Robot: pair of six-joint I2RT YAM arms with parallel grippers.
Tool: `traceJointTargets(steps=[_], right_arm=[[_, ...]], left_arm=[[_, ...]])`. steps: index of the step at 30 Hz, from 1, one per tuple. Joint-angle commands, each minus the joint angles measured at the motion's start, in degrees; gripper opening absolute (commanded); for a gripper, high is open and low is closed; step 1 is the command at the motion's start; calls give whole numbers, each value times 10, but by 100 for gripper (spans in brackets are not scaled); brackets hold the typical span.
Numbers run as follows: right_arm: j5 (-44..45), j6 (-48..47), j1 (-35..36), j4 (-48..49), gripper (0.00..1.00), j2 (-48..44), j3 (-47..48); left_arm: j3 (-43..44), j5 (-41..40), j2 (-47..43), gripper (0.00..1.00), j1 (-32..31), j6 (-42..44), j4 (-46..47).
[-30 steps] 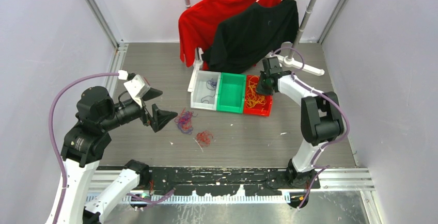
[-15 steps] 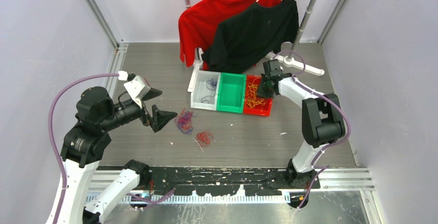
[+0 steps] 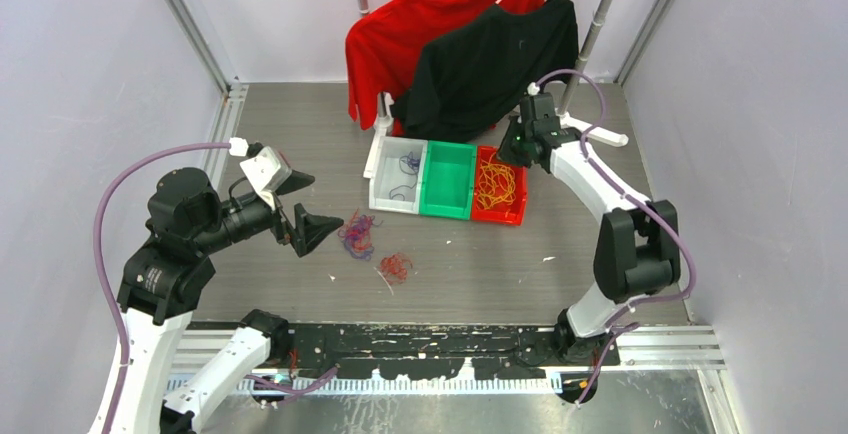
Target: Untangle the cables
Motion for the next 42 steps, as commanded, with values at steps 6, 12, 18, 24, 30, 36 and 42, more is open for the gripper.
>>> traceJointTargets(steps=[6, 12, 18, 24, 30, 36, 42], right_arm=[[-51, 24, -2, 35, 1, 114, 50], [-48, 35, -9, 49, 1, 141, 25], [-40, 38, -9, 77, 1, 111, -13], [-18, 26, 3, 86, 19, 12, -9], [70, -6, 95, 114, 54, -93, -56], [169, -40, 305, 123, 65, -156, -131], [171, -23, 465, 191, 62, -123, -189]], left_arm=[[24, 4, -6, 97, -1, 25, -9], [23, 6, -5, 97, -1, 29, -9], [20, 6, -3, 97, -1, 29, -7], [17, -14, 3, 98, -1, 31, -19], [17, -63, 26, 99, -1, 43, -66], [50, -95, 86, 99, -1, 61, -143], [31, -93, 91, 100, 0, 48, -132]])
